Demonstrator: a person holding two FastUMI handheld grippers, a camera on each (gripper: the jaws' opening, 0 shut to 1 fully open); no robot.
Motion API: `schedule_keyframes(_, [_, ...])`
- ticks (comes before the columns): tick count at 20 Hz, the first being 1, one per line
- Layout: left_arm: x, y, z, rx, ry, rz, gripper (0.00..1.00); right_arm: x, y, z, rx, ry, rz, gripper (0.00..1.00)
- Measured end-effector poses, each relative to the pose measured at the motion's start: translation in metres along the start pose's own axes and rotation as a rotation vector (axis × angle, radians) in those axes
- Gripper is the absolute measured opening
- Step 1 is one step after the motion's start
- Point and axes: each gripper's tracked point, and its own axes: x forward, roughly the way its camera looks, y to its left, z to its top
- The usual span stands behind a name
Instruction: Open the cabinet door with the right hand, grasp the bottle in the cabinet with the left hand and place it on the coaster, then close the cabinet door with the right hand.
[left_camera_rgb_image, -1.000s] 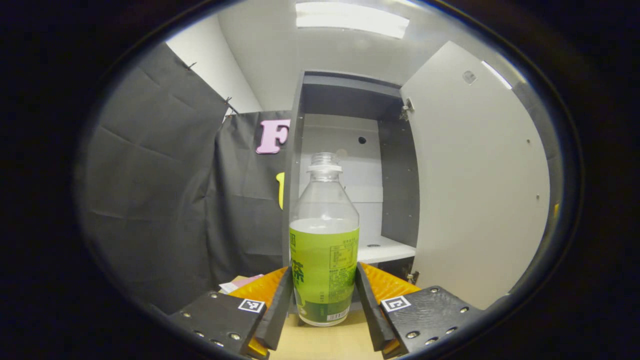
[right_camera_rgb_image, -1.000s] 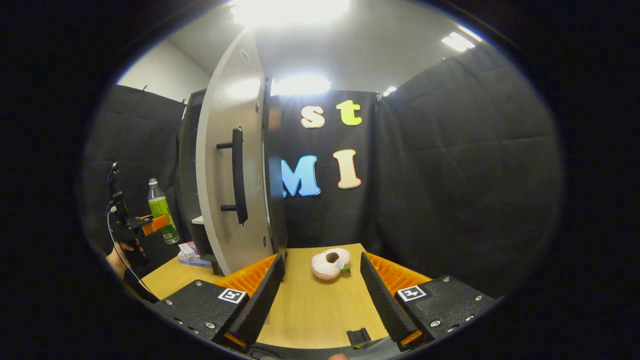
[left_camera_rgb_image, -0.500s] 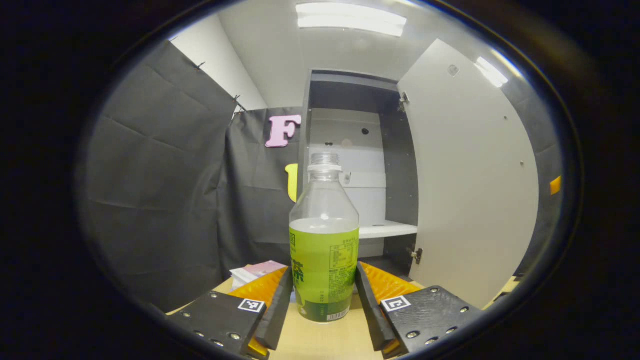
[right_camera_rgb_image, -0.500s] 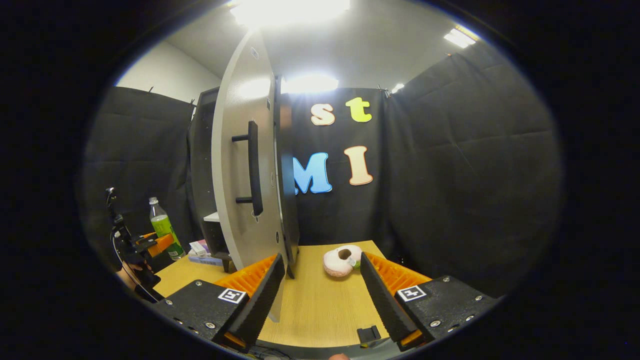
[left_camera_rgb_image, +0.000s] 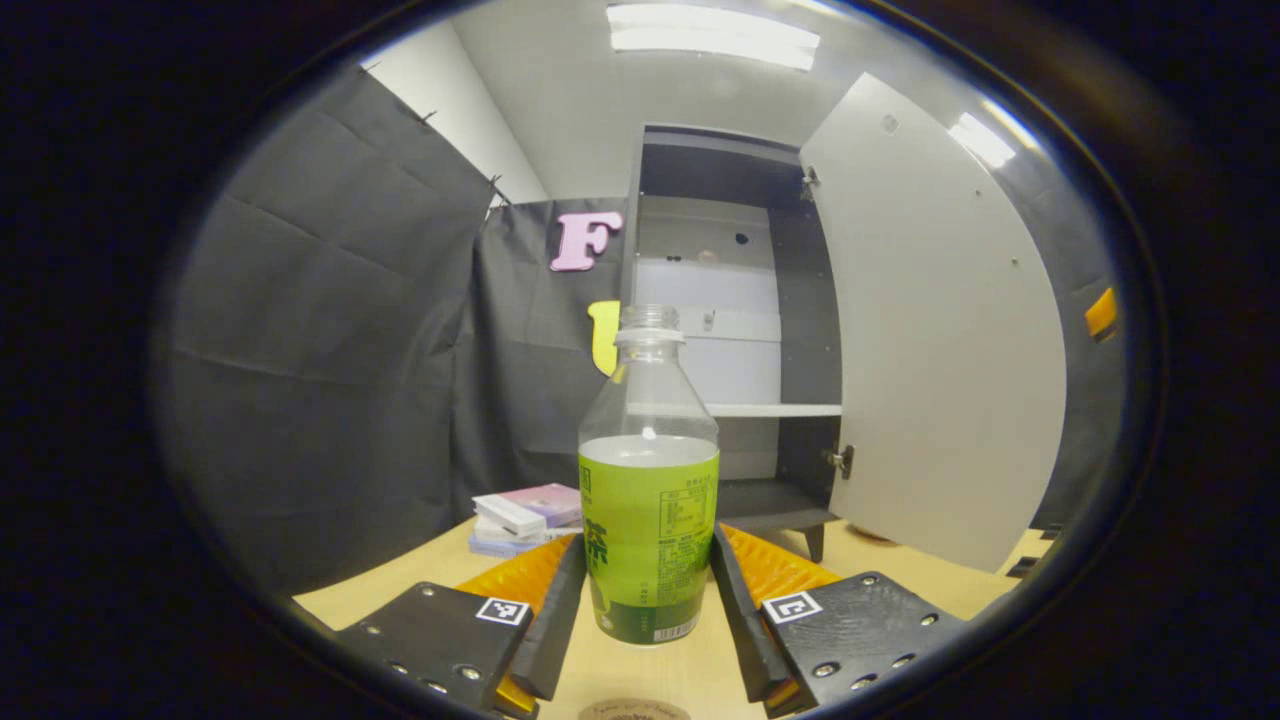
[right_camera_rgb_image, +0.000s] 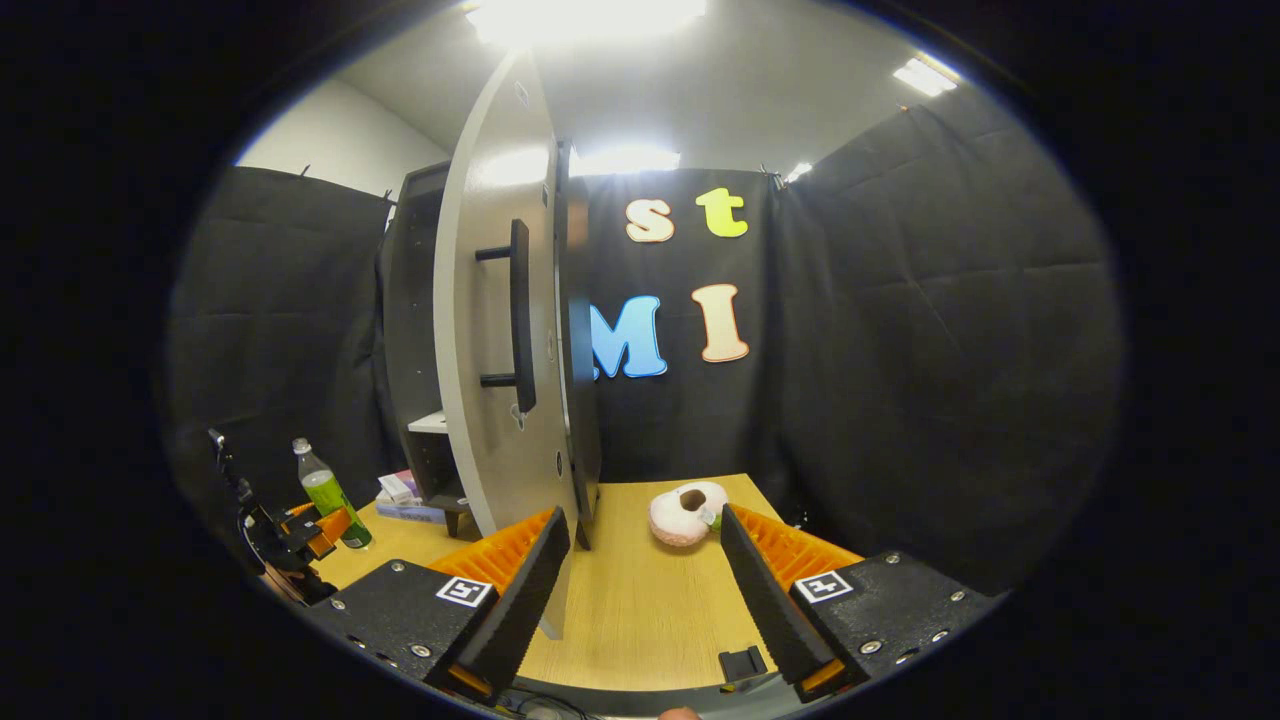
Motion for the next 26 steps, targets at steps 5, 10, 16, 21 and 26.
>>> schedule_keyframes(5, [-0.013, 0.005, -0.047, 0.010, 0.051, 0.029, 0.69, 0.003, 0.003, 0.002, -0.012, -0.010, -0.009, 0.94])
schedule_keyframes(10, [-0.021, 0.012, -0.096, 0.006, 0.122, 0.066, 0.69, 0.010, 0.002, -0.006, -0.025, 0.014, -0.018, 0.94])
schedule_keyframes(16, [-0.043, 0.013, -0.125, 0.002, 0.177, 0.095, 0.70, 0.014, 0.003, -0.007, -0.050, 0.024, -0.017, 0.94])
schedule_keyframes(21, [-0.055, 0.016, -0.143, 0.012, 0.206, 0.121, 0.70, 0.016, 0.002, -0.007, -0.044, 0.024, -0.015, 0.94])
schedule_keyframes(26, [-0.060, 0.015, -0.143, 0.027, 0.209, 0.138, 0.70, 0.018, 0.004, -0.005, -0.049, 0.014, -0.010, 0.94])
